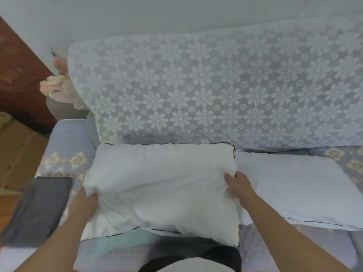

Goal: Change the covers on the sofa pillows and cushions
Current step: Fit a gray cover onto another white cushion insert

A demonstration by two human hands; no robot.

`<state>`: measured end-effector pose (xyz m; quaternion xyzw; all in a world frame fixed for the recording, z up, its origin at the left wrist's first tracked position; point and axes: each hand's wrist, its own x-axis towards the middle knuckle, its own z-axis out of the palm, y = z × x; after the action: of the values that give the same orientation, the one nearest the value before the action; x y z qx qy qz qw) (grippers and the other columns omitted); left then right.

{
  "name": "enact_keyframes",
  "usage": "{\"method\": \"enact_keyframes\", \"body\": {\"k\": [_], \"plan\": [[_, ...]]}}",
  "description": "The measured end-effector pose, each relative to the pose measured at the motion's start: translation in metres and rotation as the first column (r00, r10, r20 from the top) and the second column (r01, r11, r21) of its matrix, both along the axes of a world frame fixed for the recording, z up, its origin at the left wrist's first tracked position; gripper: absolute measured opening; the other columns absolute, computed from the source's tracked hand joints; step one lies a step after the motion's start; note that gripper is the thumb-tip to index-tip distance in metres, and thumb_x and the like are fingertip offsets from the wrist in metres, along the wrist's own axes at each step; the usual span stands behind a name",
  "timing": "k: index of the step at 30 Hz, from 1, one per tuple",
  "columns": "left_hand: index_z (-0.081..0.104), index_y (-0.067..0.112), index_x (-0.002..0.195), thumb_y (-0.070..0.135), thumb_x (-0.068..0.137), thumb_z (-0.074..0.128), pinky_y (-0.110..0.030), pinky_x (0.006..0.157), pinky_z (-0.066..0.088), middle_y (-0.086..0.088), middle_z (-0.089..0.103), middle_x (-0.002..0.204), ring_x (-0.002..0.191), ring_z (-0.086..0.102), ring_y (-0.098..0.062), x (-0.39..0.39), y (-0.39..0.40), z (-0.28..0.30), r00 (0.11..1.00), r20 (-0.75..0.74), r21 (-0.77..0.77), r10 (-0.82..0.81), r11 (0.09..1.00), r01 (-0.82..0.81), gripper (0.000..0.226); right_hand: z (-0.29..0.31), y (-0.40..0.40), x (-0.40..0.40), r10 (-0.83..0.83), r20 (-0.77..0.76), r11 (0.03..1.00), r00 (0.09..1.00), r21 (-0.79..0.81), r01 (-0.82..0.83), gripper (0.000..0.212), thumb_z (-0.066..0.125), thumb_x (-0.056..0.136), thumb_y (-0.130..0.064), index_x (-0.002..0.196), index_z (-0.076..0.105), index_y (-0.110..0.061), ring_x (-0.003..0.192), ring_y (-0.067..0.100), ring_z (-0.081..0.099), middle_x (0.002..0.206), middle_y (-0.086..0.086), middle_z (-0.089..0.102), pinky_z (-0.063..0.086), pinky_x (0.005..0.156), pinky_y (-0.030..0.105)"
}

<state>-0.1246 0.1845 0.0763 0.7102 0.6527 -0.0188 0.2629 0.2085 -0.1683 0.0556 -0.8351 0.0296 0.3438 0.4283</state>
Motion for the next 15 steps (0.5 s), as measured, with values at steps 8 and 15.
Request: {"method": "enact_keyframes", "body": {"k": [8,15], "plan": [[0.015,0.031,0.161,0.043,0.105,0.045,-0.031,0.123,0.017,-0.008,0.001,0.169,0.155,0.014,-0.021,-0.051,-0.012,-0.052,0.837,-0.002,-0.517,-0.548,0.717,0.468,0.064,-0.028,0.126,-0.107,0.618,-0.055,0.674,0.784,-0.475,-0.565,0.073,0.042,0.102,-0.034,0.159,-0.001,-0.026,0.152,0.036,0.008,0.166,0.012,-0.011,0.018,0.121,0.041],[0.051,0.028,0.135,0.024,0.105,0.047,-0.027,0.103,0.042,0.000,0.047,0.142,0.116,0.053,-0.011,-0.173,0.084,-0.063,0.962,0.179,-0.484,-0.204,0.833,0.267,0.031,-0.037,0.257,-0.229,0.849,0.031,0.437,0.527,-0.603,-0.668,0.073,0.038,0.101,-0.037,0.159,-0.007,-0.030,0.152,0.037,-0.007,0.166,0.005,-0.014,0.008,0.124,0.045]]}}
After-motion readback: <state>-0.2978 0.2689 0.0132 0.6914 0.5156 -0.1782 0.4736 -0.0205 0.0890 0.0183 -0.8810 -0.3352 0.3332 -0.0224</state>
